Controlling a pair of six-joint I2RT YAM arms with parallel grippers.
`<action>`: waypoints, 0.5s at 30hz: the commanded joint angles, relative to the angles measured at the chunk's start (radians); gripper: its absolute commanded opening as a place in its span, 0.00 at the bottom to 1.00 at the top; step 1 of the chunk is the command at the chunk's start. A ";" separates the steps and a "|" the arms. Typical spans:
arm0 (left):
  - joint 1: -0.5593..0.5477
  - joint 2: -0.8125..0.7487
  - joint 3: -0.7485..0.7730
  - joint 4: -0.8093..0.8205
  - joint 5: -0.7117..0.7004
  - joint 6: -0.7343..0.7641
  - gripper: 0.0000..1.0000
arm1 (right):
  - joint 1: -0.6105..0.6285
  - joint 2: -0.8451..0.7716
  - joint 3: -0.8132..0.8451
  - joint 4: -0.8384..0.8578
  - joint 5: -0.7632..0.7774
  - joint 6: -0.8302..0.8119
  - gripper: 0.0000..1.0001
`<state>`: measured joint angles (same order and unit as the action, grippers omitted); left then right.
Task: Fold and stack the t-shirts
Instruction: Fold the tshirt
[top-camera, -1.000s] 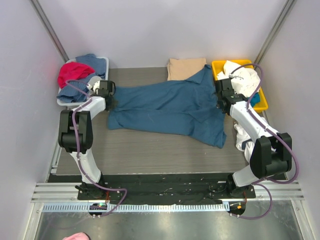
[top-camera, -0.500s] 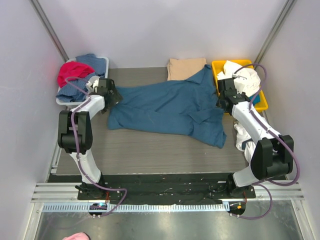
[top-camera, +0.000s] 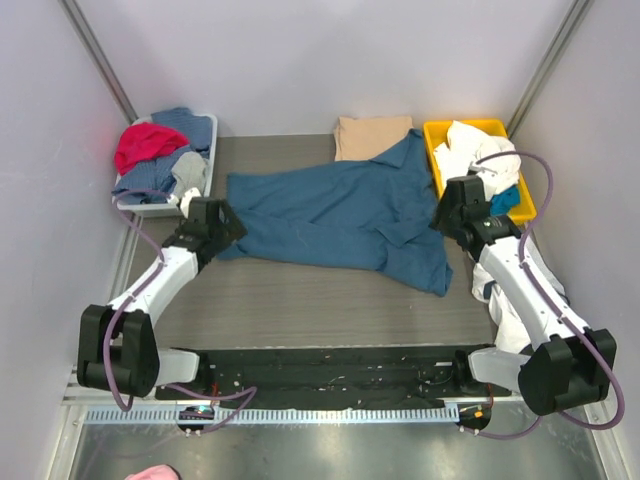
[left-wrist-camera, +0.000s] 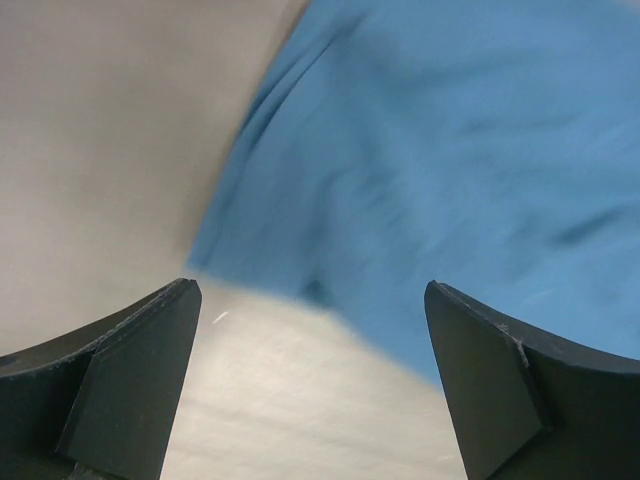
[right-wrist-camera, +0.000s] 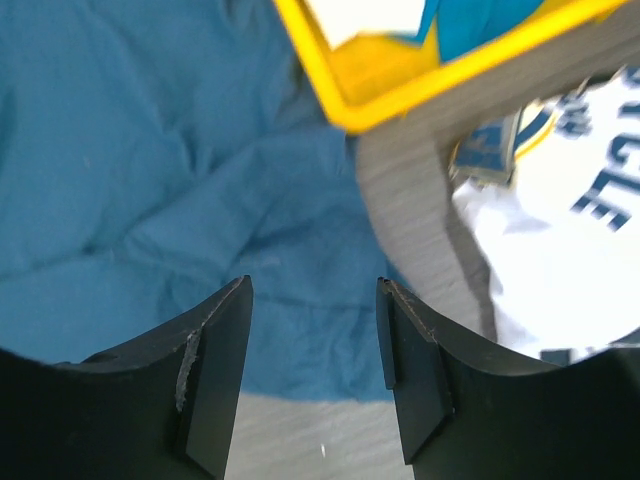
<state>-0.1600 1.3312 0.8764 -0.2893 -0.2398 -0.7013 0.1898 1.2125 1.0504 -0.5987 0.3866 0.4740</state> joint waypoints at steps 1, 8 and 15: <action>-0.003 -0.056 -0.175 0.021 -0.061 -0.036 1.00 | 0.063 -0.031 -0.082 -0.027 -0.094 0.031 0.60; -0.003 -0.015 -0.180 0.026 -0.105 -0.023 1.00 | 0.143 -0.013 -0.162 -0.018 -0.055 0.064 0.57; -0.001 -0.036 -0.154 0.022 -0.190 -0.010 1.00 | 0.146 -0.036 -0.213 -0.036 0.075 0.104 0.53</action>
<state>-0.1635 1.3136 0.6800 -0.3027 -0.3416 -0.7242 0.3328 1.2037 0.8585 -0.6292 0.3714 0.5388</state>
